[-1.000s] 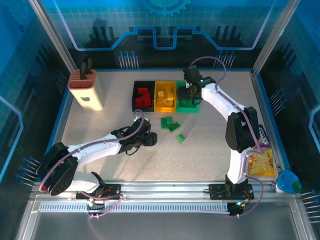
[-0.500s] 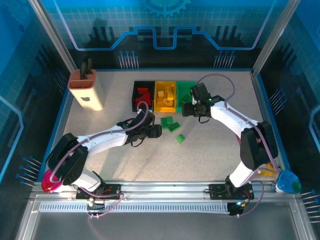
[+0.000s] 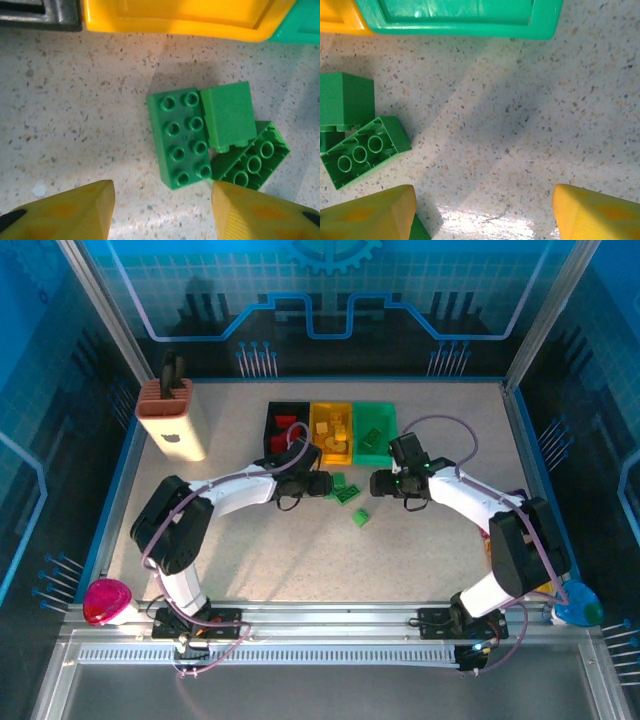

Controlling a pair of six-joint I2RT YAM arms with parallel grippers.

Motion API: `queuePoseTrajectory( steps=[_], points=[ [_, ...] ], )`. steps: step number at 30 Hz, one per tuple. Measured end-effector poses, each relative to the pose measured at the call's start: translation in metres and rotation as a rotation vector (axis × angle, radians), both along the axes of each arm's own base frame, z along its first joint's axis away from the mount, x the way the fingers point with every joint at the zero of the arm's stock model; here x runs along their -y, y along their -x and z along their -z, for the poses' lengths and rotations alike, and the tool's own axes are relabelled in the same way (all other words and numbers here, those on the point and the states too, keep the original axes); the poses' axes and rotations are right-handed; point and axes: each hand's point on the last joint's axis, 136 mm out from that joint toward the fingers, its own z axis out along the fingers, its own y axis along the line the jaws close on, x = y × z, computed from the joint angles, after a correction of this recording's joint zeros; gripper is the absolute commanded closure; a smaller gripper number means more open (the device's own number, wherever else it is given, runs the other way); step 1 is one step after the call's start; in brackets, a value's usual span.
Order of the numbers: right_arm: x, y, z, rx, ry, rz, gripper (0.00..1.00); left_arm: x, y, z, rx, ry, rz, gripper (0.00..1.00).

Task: Sort the legos into containers by color
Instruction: Move the lego to the center of the table.

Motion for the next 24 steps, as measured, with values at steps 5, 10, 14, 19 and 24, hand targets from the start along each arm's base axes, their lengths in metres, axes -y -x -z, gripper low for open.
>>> queuePoseTrajectory(
  steps=[5, 10, 14, 19, 24],
  points=[
    [0.003, 0.004, 0.002, 0.005, -0.014, 0.013, 0.28, 0.007, -0.015, 0.007, -0.021, -0.017, -0.002, 0.52],
    [0.006, 0.006, 0.002, 0.015, -0.025, 0.025, 0.28, 0.011, -0.021, 0.016, -0.037, -0.038, 0.012, 0.56],
    [0.009, 0.011, 0.008, 0.0, -0.027, 0.033, 0.28, 0.009, -0.018, 0.024, -0.06, -0.056, 0.015, 0.62],
    [0.01, 0.013, 0.009, -0.003, -0.029, 0.035, 0.28, 0.004, -0.015, 0.029, -0.076, -0.077, 0.011, 0.68],
    [0.009, 0.011, 0.004, 0.013, -0.039, 0.036, 0.28, -0.017, -0.001, 0.029, -0.075, -0.09, -0.02, 0.69]
  ],
)
